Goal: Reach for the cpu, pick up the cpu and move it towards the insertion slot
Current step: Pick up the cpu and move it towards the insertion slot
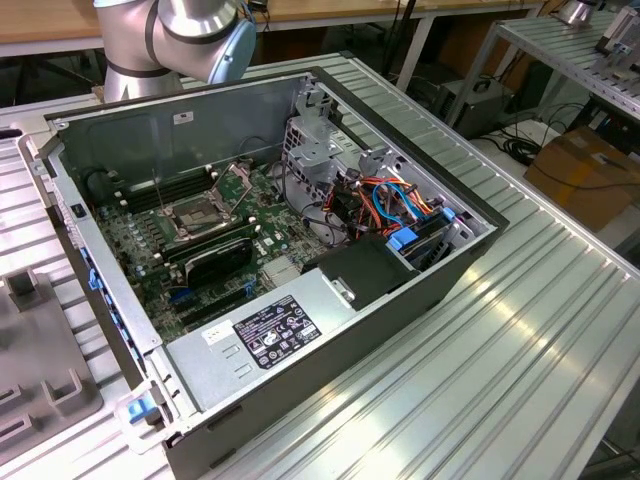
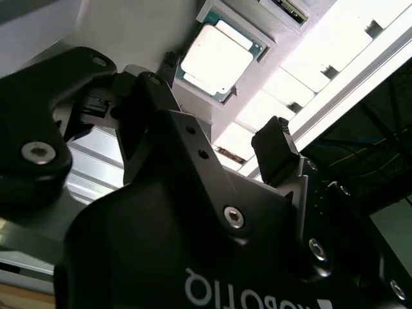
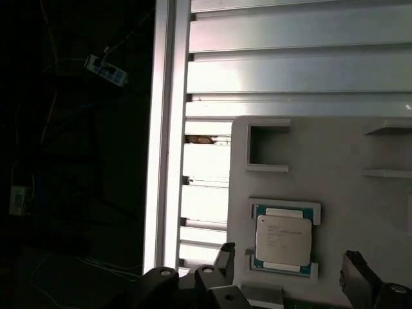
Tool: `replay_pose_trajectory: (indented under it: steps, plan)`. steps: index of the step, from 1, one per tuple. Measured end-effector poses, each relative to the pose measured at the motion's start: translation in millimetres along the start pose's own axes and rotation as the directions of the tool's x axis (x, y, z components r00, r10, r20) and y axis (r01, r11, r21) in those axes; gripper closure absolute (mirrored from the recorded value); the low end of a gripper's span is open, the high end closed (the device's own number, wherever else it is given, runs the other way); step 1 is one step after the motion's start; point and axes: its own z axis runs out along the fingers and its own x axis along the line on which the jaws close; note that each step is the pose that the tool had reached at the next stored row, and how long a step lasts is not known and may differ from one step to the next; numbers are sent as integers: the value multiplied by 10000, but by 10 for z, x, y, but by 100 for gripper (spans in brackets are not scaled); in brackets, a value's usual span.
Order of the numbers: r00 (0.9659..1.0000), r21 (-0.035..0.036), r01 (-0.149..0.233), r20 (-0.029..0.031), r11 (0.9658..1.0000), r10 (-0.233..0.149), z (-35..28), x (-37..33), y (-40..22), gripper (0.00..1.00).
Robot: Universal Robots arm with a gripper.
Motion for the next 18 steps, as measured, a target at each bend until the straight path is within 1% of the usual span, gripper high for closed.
replay_pose_trajectory:
  steps: [1,2,10,11,12,14,16,18]
  plan:
    - [10000,0,0,-1,10000,0,67,-1,-3,26]
    - [10000,-1,1,1,10000,-1,112,-2,-10,26]
    - [10000,1,-1,-1,10000,1,272,-2,-25,26]
    - [10000,0,0,8,10000,0,324,-3,-29,26]
    - [10000,1,1,17,10000,-1,363,-4,-31,26]
    - [10000,1,1,21,10000,-1,407,-5,-32,26]
    - [10000,2,1,22,10000,-1,473,-6,-33,26]
    - [10000,1,1,21,10000,-1,520,-6,-35,26]
